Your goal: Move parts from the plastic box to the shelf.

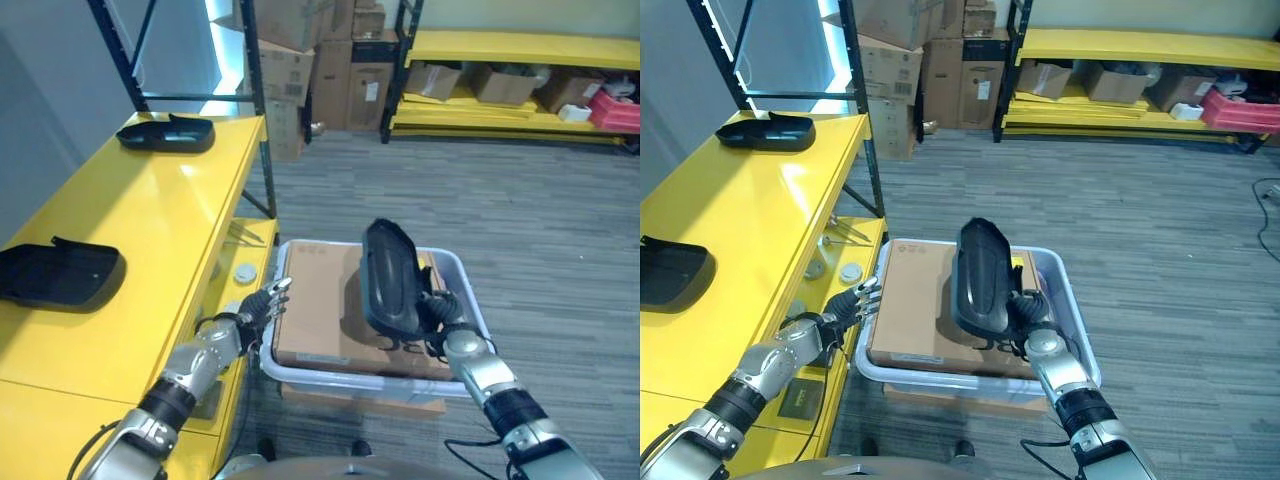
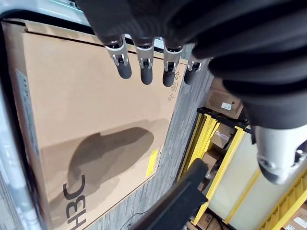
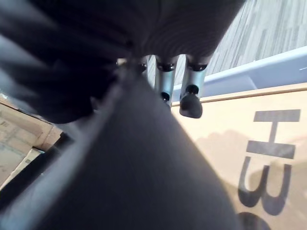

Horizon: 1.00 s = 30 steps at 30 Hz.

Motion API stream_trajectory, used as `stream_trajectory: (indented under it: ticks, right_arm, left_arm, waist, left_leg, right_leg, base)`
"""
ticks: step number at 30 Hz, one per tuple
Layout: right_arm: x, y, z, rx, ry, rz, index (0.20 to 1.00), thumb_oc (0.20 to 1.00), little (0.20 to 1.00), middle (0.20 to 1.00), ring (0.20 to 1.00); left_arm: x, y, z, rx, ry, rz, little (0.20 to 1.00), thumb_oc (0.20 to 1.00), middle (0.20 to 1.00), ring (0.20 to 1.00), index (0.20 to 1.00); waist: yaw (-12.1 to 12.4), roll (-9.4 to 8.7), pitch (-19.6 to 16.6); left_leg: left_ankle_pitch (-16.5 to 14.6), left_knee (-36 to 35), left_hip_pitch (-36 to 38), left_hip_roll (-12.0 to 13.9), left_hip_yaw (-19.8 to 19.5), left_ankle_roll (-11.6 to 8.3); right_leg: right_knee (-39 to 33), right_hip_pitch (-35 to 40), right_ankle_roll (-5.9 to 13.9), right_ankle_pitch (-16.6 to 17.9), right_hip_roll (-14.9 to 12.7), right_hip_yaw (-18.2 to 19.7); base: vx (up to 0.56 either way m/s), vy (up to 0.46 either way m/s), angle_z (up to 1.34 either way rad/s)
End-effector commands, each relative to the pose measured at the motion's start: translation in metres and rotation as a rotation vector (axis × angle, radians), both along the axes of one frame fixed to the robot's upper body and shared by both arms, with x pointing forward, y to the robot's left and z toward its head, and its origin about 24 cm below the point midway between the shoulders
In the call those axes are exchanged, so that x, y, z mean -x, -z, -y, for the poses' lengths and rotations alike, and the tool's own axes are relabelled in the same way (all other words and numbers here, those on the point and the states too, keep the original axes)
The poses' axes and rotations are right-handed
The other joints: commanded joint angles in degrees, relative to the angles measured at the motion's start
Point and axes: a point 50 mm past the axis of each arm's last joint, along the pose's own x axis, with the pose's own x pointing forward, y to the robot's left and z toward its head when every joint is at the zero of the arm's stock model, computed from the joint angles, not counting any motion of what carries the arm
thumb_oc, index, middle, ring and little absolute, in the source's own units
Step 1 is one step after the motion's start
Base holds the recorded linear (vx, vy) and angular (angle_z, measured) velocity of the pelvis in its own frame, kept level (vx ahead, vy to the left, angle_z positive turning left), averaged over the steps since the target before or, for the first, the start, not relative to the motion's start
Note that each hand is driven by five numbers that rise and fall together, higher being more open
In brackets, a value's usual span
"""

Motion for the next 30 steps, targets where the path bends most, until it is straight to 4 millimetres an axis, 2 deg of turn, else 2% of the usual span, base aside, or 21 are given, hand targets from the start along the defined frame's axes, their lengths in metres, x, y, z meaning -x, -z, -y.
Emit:
stream_trajectory:
  ticks: [1, 7, 14, 17, 20, 21, 22, 25, 26, 28, 30]
  right_arm:
    - [-0.028, -0.033, -0.011, 0.066, -0.09, 0.108, 0.2, 0.2, 0.2, 0.2, 0.2]
    - [-0.035, -0.028, -0.029, 0.067, -0.167, 0.063, 0.2, 0.2, 0.2, 0.2, 0.2]
    - [-0.036, -0.019, -0.054, 0.071, -0.278, 0.015, 0.2, 0.2, 0.2, 0.2, 0.2]
    - [-0.035, -0.018, -0.064, 0.079, -0.307, 0.015, 0.2, 0.2, 0.2, 0.2, 0.2]
    - [-0.038, -0.02, -0.068, 0.084, -0.312, 0.019, 0.2, 0.2, 0.2, 0.2, 0.2]
    - [-0.039, -0.022, -0.069, 0.085, -0.301, 0.019, 0.2, 0.2, 0.2, 0.2, 0.2]
    - [-0.04, -0.023, -0.067, 0.088, -0.294, 0.019, 0.2, 0.2, 0.2, 0.2, 0.2]
    - [-0.039, -0.025, -0.06, 0.096, -0.269, 0.012, 0.2, 0.2, 0.2, 0.2, 0.2]
    - [-0.039, -0.025, -0.059, 0.096, -0.269, 0.012, 0.2, 0.2, 0.2, 0.2, 0.2]
    - [-0.035, -0.024, -0.048, 0.106, -0.239, 0.01, 0.2, 0.2, 0.2, 0.2, 0.2]
    - [-0.034, -0.024, -0.041, 0.108, -0.222, 0.013, 0.2, 0.2, 0.2, 0.2, 0.2]
  left_arm:
    - [-0.02, -0.017, 0.022, 0.017, 0.034, 0.061, 1.0, 1.0, 1.0, 1.0, 1.0]
    - [-0.032, -0.035, 0.044, 0.067, 0.077, 0.118, 1.0, 1.0, 1.0, 1.0, 1.0]
    - [-0.032, -0.049, 0.064, 0.126, 0.149, 0.148, 1.0, 1.0, 1.0, 1.0, 1.0]
    - [-0.031, -0.05, 0.068, 0.039, 0.193, 0.166, 1.0, 1.0, 1.0, 1.0, 1.0]
    - [-0.035, -0.048, 0.061, -0.137, 0.142, 0.241, 1.0, 1.0, 1.0, 1.0, 1.0]
    - [-0.044, -0.052, 0.049, -0.246, 0.063, 0.319, 1.0, 1.0, 1.0, 1.0, 1.0]
    - [-0.048, -0.056, 0.042, -0.275, 0.021, 0.349, 1.0, 1.0, 1.0, 1.0, 1.0]
    - [-0.059, -0.072, 0.019, -0.315, -0.08, 0.432, 1.0, 1.0, 1.0, 1.0, 1.0]
    - [-0.059, -0.073, 0.018, -0.316, -0.084, 0.436, 1.0, 1.0, 1.0, 1.0, 1.0]
    - [-0.065, -0.095, -0.007, -0.332, -0.143, 0.506, 1.0, 1.0, 1.0, 1.0, 1.0]
    - [-0.067, -0.104, -0.018, -0.341, -0.149, 0.52, 1.0, 1.0, 1.0, 1.0, 1.0]
  waist:
    - [1.4, -0.59, -2.7]
    - [1.2, -0.65, -3.3]
    - [1.0, -0.67, -3.7]
    - [1.0, -0.59, -3.6]
    - [1.1, -0.57, -3.5]
    - [1.3, -0.66, -3.7]
    - [1.4, -0.7, -3.7]
    - [1.7, -0.78, -3.5]
    - [1.7, -0.79, -3.5]
    - [2.2, -0.63, -3.1]
    - [2.6, -0.48, -2.8]
  left_leg:
    - [-4.6, 3.2, -0.8, 0.8, 0.8, 0.33]
    - [-4.9, 3.4, -0.2, 0.7, 1.1, 0.36]
    - [-4.9, 3.1, 0.1, 0.6, 1.1, 0.26]
    - [-4.9, 3.0, 0.2, 0.5, 1.0, 0.31]
    - [-4.8, 3.0, 0.2, 0.5, 0.8, 0.16]
    - [-4.8, 2.9, 0.2, 0.5, 0.6, 0.03]
    - [-4.8, 2.9, 0.2, 0.4, 0.4, -0.02]
    - [-4.9, 3.0, 0.2, 0.4, 0.1, -0.16]
    - [-4.9, 3.1, 0.2, 0.4, 0.1, -0.16]
    - [-4.8, 3.2, 0.2, 0.5, -0.2, -0.21]
    - [-4.7, 3.3, 0.1, 0.5, -0.4, -0.21]
  right_leg:
    - [0.1, -2.3, 3.53, 1.0, -1.9, -0.9]
    - [0.1, -2.0, 3.55, 1.0, -1.9, -1.0]
    - [0.1, -1.9, 3.45, 1.0, -1.8, -1.1]
    - [0.0, -1.9, 3.43, 1.0, -1.7, -1.1]
    - [0.0, -1.9, 3.53, 1.0, -1.7, -1.1]
    - [-0.2, -1.8, 3.62, 1.0, -1.7, -1.0]
    - [-0.2, -1.8, 3.62, 1.0, -1.7, -1.0]
    - [-0.2, -1.7, 3.71, 1.1, -1.8, -1.3]
    - [-0.2, -1.6, 3.71, 1.1, -1.8, -1.3]
    - [-0.2, -1.4, 3.66, 1.3, -1.9, -1.8]
    - [-0.2, -1.3, 3.62, 1.3, -1.9, -2.2]
  base:
    - [0.04, 0.007, -0.12]
    - [0.02, 0.002, -0.06]
    - [0.0, 0.0, 0.0]
    - [0.0, 0.0, 0.0]
    - [0.0, 0.0, 0.0]
    - [0.0, 0.0, 0.0]
    - [0.0, 0.0, 0.0]
    - [0.0, 0.0, 0.0]
    - [0.0, 0.0, 0.0]
    - [0.0, 0.0, 0.0]
    - [0.0, 0.0, 0.0]
